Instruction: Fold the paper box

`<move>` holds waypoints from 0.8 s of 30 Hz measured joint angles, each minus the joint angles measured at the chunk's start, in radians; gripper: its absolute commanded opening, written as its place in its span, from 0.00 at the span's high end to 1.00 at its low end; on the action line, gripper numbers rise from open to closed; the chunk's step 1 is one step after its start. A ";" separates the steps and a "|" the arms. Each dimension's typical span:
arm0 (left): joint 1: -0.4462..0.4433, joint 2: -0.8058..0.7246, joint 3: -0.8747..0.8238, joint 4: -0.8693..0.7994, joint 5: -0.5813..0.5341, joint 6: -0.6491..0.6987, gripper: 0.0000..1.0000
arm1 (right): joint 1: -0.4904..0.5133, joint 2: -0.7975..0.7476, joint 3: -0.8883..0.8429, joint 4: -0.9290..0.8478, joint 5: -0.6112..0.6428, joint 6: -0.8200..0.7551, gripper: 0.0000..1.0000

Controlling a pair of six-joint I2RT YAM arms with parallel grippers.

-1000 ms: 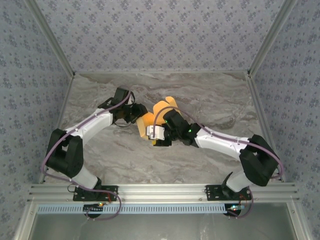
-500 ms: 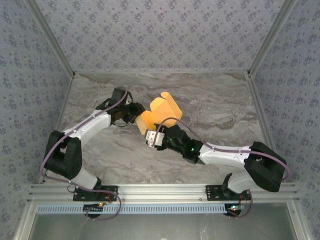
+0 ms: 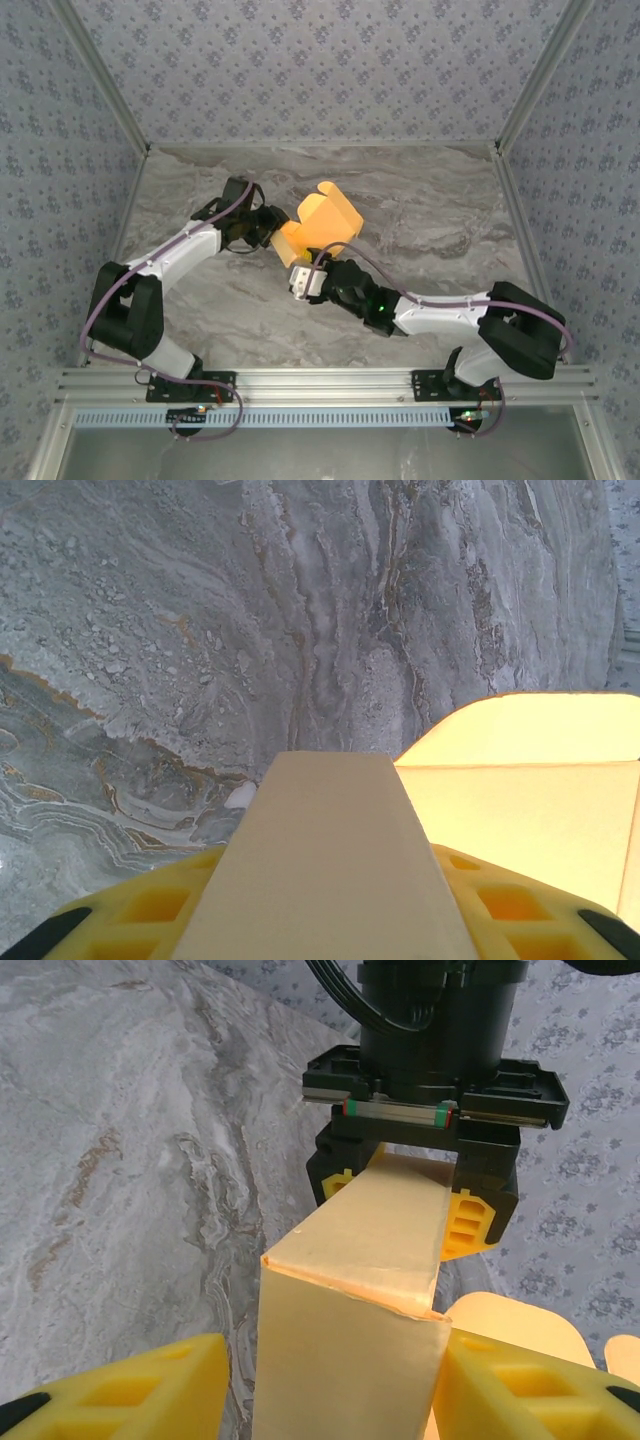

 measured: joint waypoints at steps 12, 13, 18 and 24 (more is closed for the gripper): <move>0.008 0.000 -0.013 0.006 -0.010 -0.014 0.70 | 0.015 0.103 0.003 0.117 0.108 -0.019 0.55; 0.008 0.000 -0.013 0.009 -0.013 -0.014 0.70 | 0.015 0.110 0.004 0.126 0.116 -0.019 0.55; 0.014 0.000 -0.019 0.027 -0.027 -0.014 0.70 | 0.015 0.137 0.011 0.151 0.130 -0.018 0.55; 0.018 0.000 -0.027 0.027 -0.032 -0.010 0.70 | 0.007 0.137 0.045 0.076 0.079 -0.026 0.56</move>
